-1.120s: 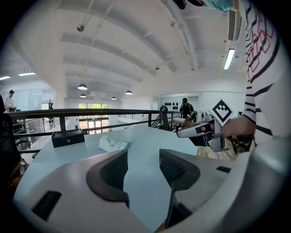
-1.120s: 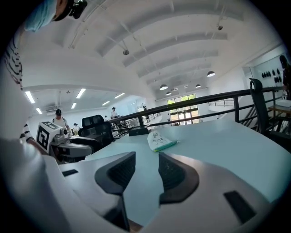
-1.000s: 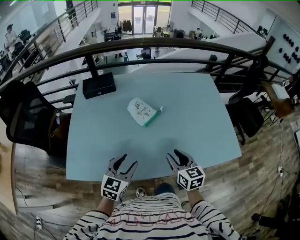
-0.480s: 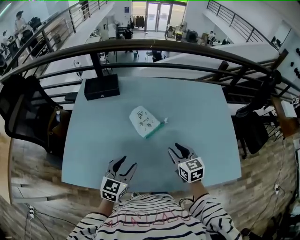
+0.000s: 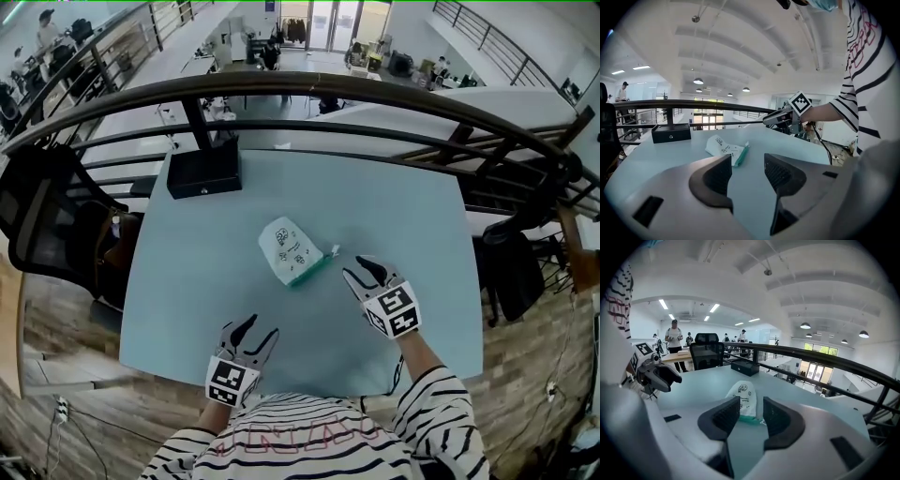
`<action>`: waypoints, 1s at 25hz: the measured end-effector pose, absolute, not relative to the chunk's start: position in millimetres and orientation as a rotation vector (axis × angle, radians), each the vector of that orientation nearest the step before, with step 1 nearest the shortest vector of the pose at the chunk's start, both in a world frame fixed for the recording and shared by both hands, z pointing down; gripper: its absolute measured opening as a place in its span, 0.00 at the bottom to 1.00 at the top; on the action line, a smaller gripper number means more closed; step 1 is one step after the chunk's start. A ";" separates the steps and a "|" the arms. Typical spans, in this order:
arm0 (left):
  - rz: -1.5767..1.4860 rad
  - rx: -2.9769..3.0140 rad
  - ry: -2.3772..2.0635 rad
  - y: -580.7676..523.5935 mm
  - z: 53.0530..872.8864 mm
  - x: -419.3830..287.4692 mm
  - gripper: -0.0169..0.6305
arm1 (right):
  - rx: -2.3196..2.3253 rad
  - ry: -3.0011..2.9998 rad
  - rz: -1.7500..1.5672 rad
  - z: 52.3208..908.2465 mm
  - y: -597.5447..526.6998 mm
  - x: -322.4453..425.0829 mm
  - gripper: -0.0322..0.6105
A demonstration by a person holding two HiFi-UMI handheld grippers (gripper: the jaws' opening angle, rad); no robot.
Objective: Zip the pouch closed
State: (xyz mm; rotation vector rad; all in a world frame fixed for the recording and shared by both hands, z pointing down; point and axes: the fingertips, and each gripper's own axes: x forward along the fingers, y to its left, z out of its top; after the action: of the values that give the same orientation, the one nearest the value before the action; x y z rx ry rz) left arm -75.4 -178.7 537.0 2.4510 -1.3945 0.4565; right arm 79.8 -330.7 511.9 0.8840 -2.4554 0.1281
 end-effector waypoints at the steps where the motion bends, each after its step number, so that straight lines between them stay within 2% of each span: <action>1: 0.459 2.449 -1.392 -180.6 538.6 -73.1 0.33 | 0.864 -2.451 0.113 512.8 -336.6 79.8 0.31; 7: 0.494 2.420 -1.372 -186.2 549.6 -67.1 0.33 | 0.742 -2.347 -0.046 530.5 -369.2 77.7 0.31; 15: 0.515 2.363 -1.401 -190.8 557.4 -68.4 0.33 | 0.466 -1.986 -0.471 589.5 -403.2 82.4 0.31; 25: 0.507 2.248 -1.430 -196.4 580.1 -80.6 0.33 | 0.158 -1.751 -0.753 645.1 -427.6 70.9 0.29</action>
State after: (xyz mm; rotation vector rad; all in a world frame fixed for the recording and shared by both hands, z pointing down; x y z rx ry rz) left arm -80.6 -196.4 580.1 2.2483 -1.4297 0.5073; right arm 70.9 -427.6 645.1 0.1580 -1.7505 -0.7533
